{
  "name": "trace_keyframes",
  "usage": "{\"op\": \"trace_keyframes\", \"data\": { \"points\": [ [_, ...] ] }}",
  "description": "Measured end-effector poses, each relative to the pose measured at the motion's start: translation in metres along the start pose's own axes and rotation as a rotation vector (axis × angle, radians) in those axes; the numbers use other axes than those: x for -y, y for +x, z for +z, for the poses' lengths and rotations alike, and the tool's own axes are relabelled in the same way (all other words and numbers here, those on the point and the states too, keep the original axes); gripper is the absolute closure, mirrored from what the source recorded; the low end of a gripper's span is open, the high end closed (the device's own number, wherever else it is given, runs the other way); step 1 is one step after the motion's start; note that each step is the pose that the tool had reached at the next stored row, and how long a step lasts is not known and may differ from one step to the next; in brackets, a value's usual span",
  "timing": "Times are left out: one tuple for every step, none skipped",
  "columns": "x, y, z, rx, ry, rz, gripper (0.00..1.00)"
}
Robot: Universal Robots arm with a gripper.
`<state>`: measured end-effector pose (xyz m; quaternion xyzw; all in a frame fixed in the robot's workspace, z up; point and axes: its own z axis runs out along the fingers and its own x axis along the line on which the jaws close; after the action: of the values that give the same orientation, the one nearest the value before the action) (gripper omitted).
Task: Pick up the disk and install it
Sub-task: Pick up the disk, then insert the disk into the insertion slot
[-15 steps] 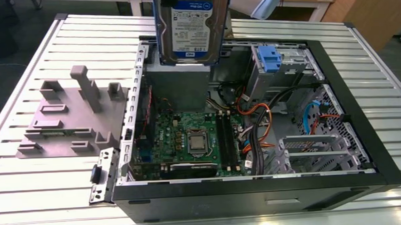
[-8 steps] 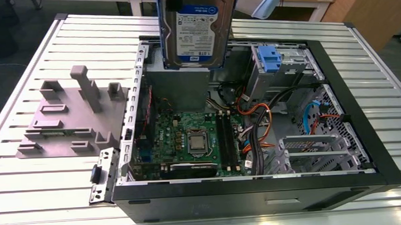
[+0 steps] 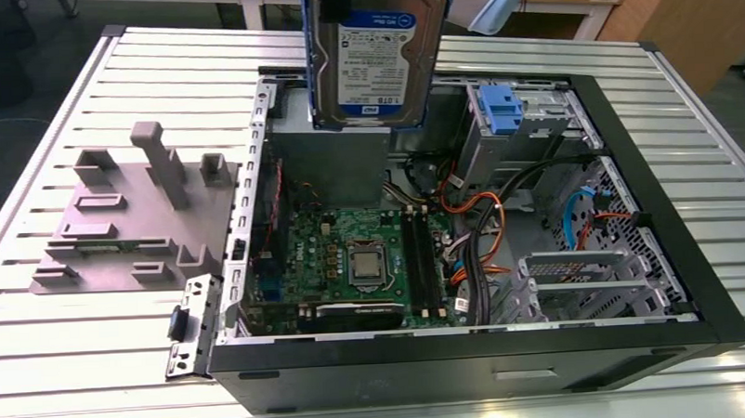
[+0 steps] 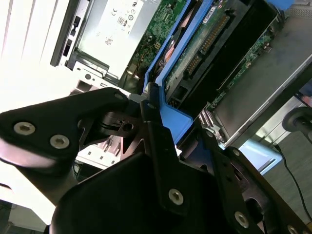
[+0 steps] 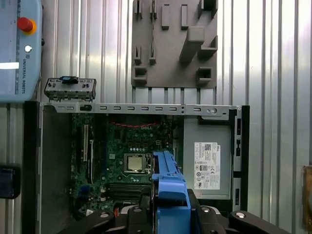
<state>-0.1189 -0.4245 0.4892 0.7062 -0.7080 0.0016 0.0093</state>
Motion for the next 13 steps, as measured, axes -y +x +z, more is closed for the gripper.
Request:
{"op": "trace_keyframes", "data": {
  "points": [
    [0.0000,0.0000,0.0000,-0.0001,0.0000,0.000,0.64],
    [0.0004,-0.0001,0.0000,-0.0001,0.0000,0.000,0.64],
    [0.0007,0.0003,0.0000,-0.0011,0.0000,0.000,0.64],
    [0.0007,0.0005,0.0000,-0.0014,-0.0001,0.000,0.64],
    [0.0007,0.0006,0.0000,-0.0016,-0.0001,0.000,0.64],
    [0.0007,0.0010,0.0000,-0.0017,0.0000,0.000,0.64],
    [0.0007,0.0014,0.0000,-0.0017,0.0000,0.000,0.64],
    [0.0007,0.0018,0.0000,-0.0017,0.0000,0.000,0.64],
    [0.0007,0.0022,0.0000,-0.0017,0.0000,0.000,0.64],
    [0.0007,0.0026,0.0000,-0.0017,0.0000,0.000,0.64],
    [0.0007,0.0029,0.0001,-0.0017,0.0000,0.000,0.64],
    [0.0007,0.0033,0.0000,-0.0017,0.0000,0.000,0.64],
    [0.0007,0.0036,0.0001,-0.0017,0.0000,0.000,0.64]
  ]
}}
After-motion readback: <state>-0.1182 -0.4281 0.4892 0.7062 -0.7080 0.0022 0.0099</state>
